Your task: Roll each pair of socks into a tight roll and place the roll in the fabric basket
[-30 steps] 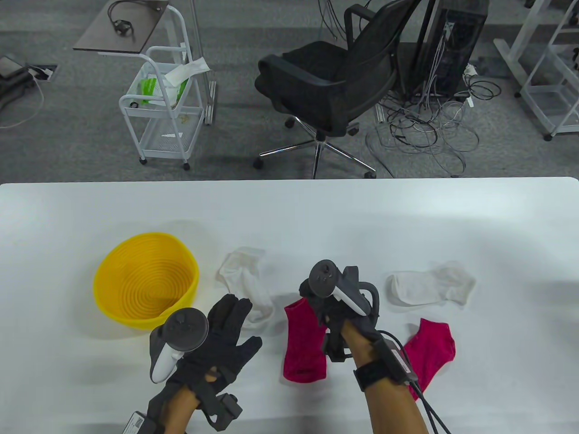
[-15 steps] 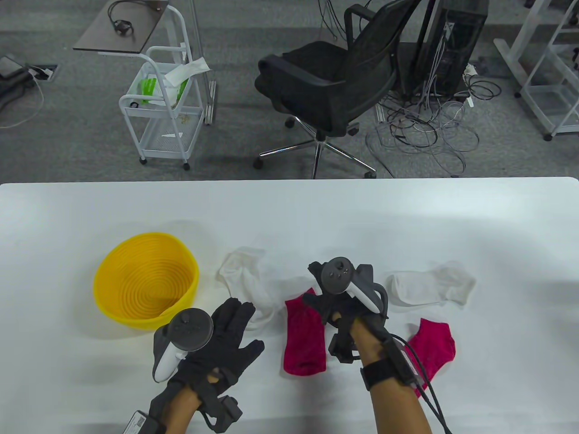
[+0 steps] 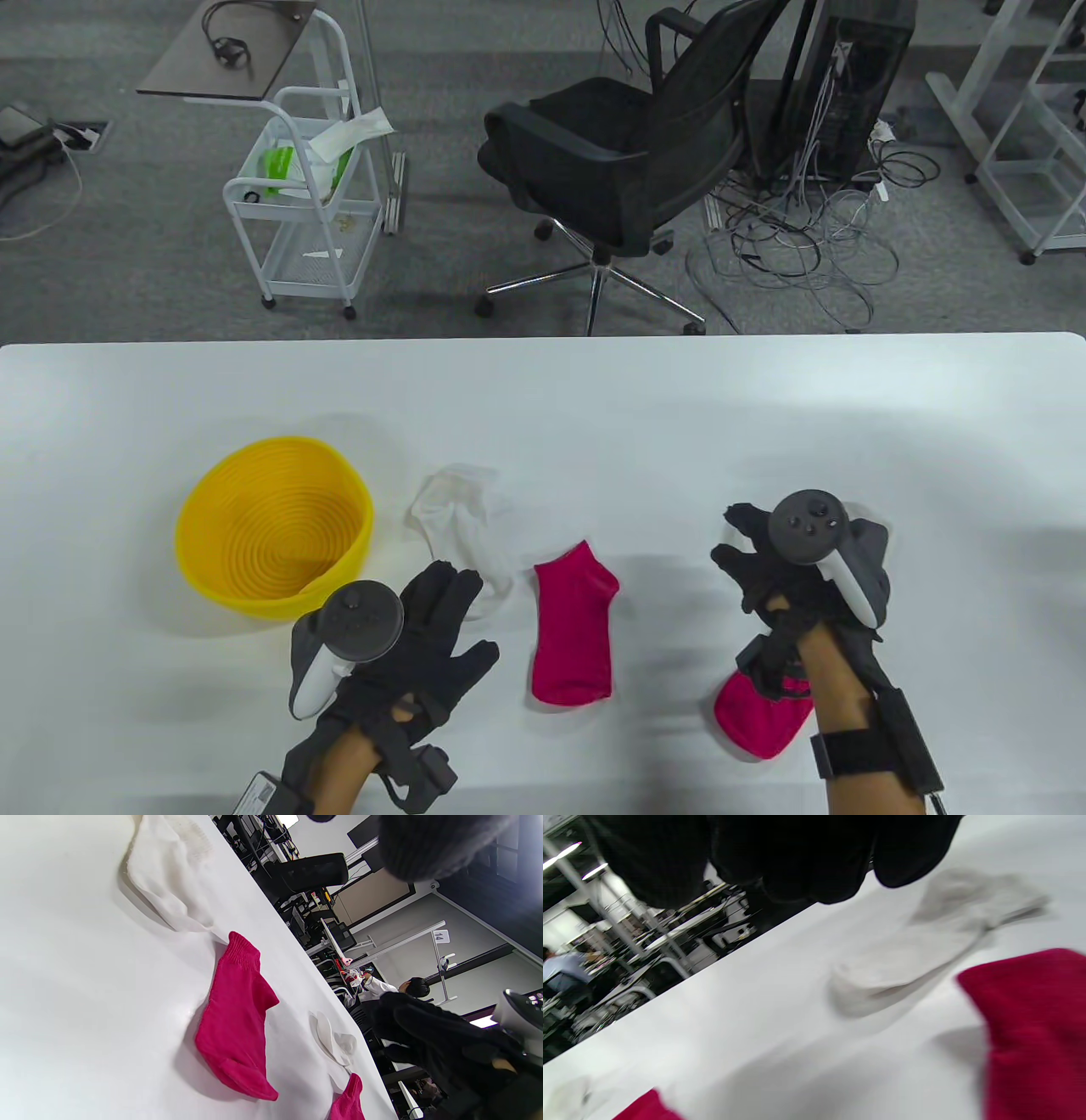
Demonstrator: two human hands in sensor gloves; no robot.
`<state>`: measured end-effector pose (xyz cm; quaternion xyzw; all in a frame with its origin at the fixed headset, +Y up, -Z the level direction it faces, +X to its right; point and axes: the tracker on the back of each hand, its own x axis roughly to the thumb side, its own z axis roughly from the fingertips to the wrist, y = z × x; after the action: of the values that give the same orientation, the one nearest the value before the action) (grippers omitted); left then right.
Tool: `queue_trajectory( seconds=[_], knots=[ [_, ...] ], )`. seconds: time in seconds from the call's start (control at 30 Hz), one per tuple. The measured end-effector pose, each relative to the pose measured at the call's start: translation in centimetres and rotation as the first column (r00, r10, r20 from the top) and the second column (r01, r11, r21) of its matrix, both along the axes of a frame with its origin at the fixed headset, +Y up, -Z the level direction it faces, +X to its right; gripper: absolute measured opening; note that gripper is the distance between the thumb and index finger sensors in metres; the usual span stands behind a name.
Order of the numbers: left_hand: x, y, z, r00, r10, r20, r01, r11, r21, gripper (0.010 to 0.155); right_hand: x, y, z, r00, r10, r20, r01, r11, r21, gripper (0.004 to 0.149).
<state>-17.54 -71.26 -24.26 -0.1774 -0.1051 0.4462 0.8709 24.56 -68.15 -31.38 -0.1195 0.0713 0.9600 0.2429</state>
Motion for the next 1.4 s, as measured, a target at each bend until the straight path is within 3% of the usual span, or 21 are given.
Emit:
queue_trajectory(
  seconds=[0.3,0.53,0.83,1.03,1.23,1.4],
  knots=[
    [0.0,-0.1,0.0,1.0,0.0,-0.003,0.0,1.0,-0.003,0.081,6.5,-2.3,1.9,0.962,0.003,0.274,0.015,0.998,-0.063,0.051],
    [0.0,-0.2,0.0,1.0,-0.006,-0.002,0.006,1.0,-0.013,0.081,8.8,-5.1,2.1,0.939,0.07,0.337,-0.006,0.982,-0.189,0.047],
    [0.0,-0.3,0.0,1.0,-0.012,-0.005,0.012,1.0,-0.021,0.081,9.1,-7.5,1.9,0.931,0.157,0.328,-0.063,0.958,-0.281,0.049],
    [0.1,-0.5,-0.1,1.0,-0.019,0.0,0.019,0.999,-0.031,0.081,7.9,-8.4,1.3,0.898,0.337,0.283,-0.265,0.927,-0.265,0.044],
    [0.0,-0.5,-0.1,1.0,-0.019,0.003,0.019,0.999,-0.033,0.08,6.9,-8.3,1.1,0.874,0.42,0.244,-0.362,0.898,-0.249,0.04],
    [0.2,-0.5,-0.1,1.0,-0.023,0.012,0.023,0.999,-0.036,0.08,6.4,-6.4,1.1,0.882,0.444,0.161,-0.404,0.885,-0.23,0.04]
  ],
)
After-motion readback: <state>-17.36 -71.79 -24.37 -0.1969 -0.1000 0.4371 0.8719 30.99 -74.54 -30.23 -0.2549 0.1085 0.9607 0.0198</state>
